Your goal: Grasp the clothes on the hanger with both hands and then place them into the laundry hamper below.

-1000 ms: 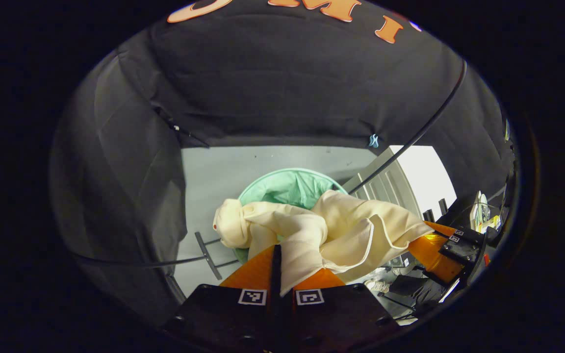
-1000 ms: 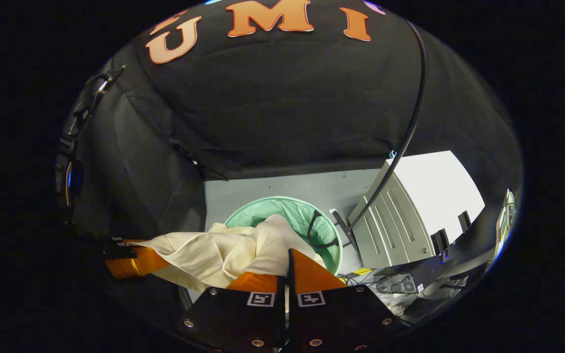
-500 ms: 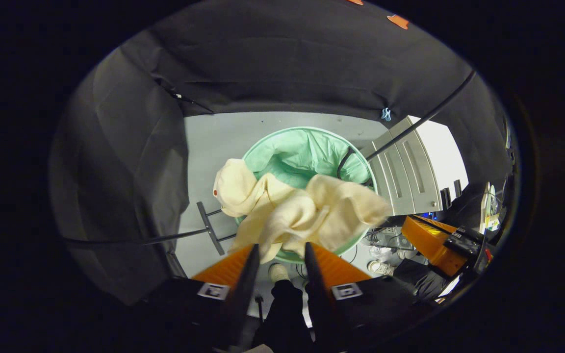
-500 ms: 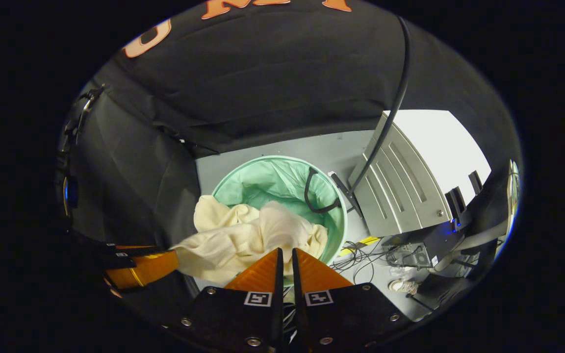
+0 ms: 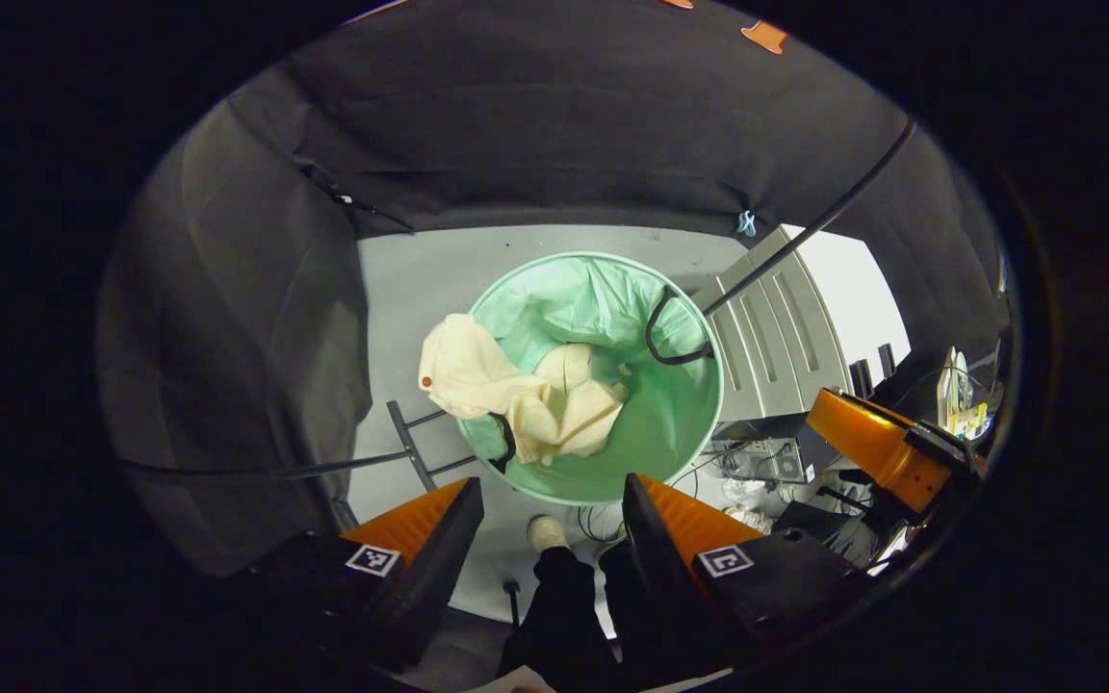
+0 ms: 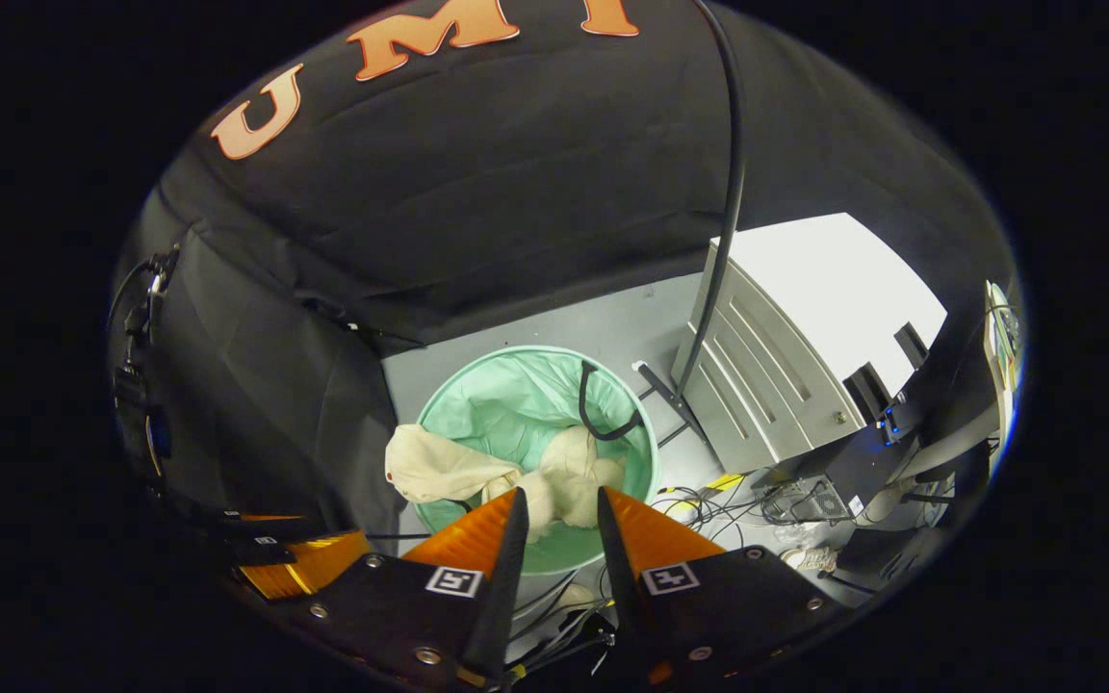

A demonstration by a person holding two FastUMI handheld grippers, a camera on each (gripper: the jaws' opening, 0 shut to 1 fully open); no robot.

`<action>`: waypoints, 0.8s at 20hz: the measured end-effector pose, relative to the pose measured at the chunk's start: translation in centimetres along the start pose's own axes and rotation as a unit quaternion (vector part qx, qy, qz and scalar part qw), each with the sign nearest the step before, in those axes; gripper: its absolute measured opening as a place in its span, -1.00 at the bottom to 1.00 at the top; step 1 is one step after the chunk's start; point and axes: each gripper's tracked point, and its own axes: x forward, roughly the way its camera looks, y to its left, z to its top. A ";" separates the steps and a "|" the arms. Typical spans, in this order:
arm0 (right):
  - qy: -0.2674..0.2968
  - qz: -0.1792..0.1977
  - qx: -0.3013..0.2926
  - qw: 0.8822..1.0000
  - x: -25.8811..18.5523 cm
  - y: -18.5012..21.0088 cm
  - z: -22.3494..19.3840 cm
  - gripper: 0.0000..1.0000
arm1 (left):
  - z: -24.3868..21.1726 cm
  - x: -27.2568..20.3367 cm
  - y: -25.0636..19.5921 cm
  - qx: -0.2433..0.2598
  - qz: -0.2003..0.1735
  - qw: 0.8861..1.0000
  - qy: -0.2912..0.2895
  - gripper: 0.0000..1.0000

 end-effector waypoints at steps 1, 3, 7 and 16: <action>-0.005 0.000 -0.005 1.000 -0.6 -0.1 0.6 0.10 | 0.1 -0.7 0.3 -0.003 0.004 1.000 -0.003 0.94; -0.020 -0.004 -0.021 1.000 -1.9 -0.5 1.8 0.26 | 0.9 -2.1 0.0 -0.014 -0.002 1.000 -0.018 0.99; -0.049 -0.003 -0.031 0.998 -6.0 -0.7 4.1 0.58 | 2.5 -5.8 0.7 -0.014 0.004 0.998 -0.058 0.90; -0.154 -0.023 -0.067 0.986 -17.9 -1.8 10.7 0.87 | 3.1 -15.4 3.2 0.009 0.023 0.990 -0.137 0.96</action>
